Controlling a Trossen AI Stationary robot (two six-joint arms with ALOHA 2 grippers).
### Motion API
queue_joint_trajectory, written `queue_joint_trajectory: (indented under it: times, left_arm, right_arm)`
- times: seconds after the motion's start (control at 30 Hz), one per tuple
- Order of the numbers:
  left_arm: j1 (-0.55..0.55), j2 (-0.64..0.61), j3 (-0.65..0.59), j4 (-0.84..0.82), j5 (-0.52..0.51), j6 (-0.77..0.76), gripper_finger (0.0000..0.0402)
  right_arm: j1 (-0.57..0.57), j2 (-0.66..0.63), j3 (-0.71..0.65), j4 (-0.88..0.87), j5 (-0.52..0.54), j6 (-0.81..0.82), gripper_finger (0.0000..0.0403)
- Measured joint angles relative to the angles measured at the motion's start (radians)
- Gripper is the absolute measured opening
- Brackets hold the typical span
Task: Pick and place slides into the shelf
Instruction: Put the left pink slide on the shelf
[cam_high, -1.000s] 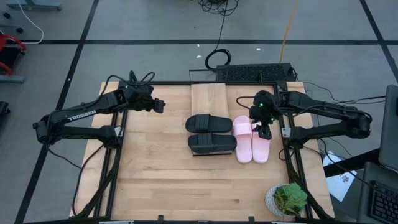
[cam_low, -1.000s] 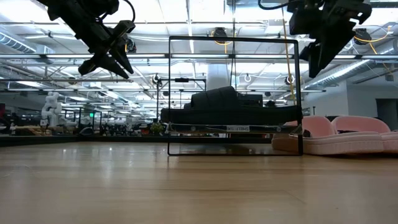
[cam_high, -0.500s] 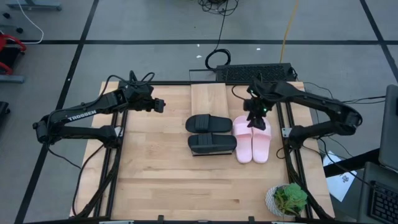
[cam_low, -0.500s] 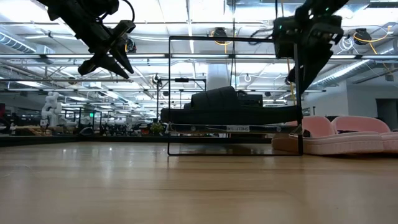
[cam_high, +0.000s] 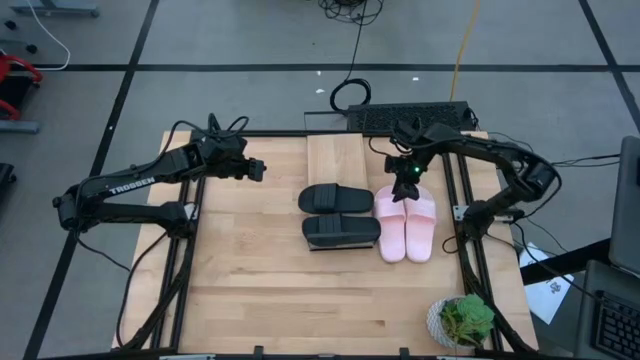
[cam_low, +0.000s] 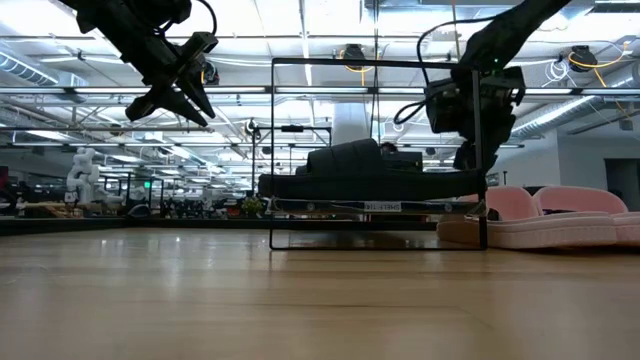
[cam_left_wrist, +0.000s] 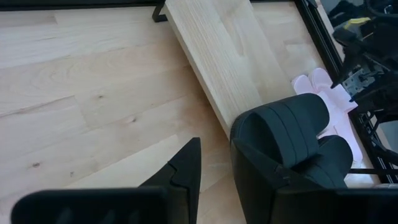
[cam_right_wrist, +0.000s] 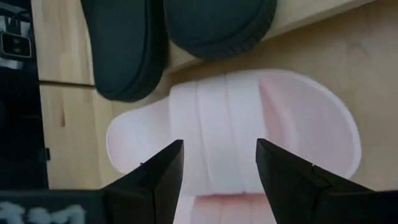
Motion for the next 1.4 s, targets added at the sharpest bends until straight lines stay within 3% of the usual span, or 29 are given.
queue_joint_trajectory:
  times: [0.2, 0.63, 0.83, 1.4]
  left_arm:
    - [0.0, 0.0, 0.0, 0.0, 0.0, 0.006, 0.0086]
    - [0.0, 0.0, 0.0, -0.001, 0.0, 0.034, 0.0086]
    - [0.0, 0.0, 0.0, -0.001, 0.0, 0.033, 0.0086]
    - [0.0, 0.0, 0.0, -0.002, 0.0, 0.071, 0.0086]
  right_arm:
    - [-0.011, 0.041, 0.0, 0.004, -0.048, 0.012, 0.0192]
    - [-0.01, 0.142, 0.0, -0.006, -0.024, 0.018, 0.0192]
    - [-0.01, 0.207, 0.0, -0.011, -0.062, 0.014, 0.0192]
    - [-0.017, 0.212, 0.0, -0.067, -0.144, -0.008, 0.0192]
